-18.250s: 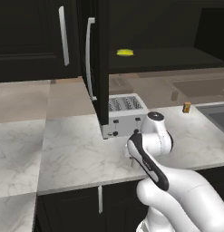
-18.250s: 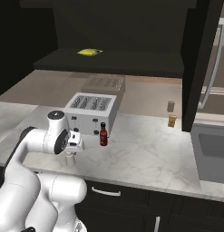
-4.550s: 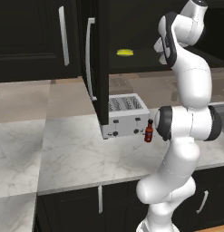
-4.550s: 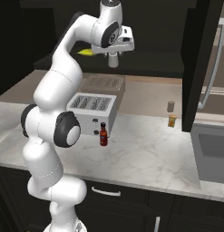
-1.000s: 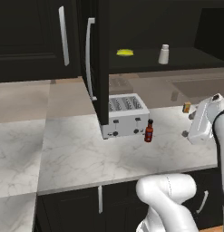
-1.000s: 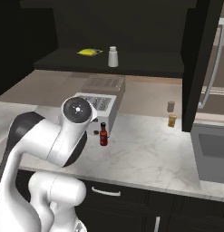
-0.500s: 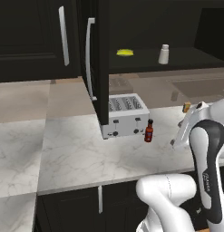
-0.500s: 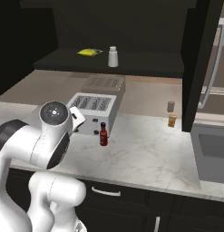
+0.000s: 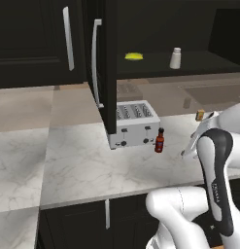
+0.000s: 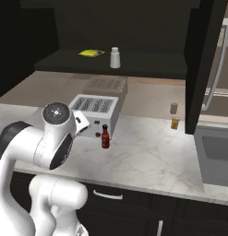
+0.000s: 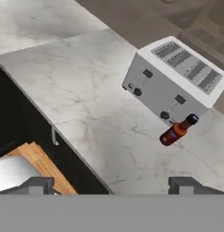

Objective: Pick the condiment bottle and shaker from the counter and place them in the cabinet.

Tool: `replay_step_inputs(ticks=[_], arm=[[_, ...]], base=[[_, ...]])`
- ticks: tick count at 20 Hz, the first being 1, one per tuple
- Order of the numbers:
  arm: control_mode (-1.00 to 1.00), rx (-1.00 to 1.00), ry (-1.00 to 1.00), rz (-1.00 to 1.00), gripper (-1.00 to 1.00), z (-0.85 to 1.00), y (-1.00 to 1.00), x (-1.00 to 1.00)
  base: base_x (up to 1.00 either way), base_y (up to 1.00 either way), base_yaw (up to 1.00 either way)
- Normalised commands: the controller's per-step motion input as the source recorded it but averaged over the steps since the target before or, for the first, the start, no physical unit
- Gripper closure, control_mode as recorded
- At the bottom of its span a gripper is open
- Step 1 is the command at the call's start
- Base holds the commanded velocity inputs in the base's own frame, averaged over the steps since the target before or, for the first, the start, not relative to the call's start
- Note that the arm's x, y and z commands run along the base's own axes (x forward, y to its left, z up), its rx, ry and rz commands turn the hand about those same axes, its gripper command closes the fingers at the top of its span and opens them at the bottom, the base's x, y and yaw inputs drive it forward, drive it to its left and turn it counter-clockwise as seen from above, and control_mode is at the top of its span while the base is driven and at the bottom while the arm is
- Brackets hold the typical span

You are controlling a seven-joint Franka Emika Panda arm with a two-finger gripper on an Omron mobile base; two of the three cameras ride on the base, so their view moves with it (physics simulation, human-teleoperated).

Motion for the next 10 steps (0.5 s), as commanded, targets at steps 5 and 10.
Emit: replay_step_inputs(ticks=[5,10], arm=[[-1.00,0.00,0.00,-0.36,-1.00,-0.23,0.00,0.03],[-1.00,0.00,0.00,-0.41,-1.00,-0.16,0.00,0.19]], base=[[0.00,0.00,0.00],[0.00,0.00,0.00]])
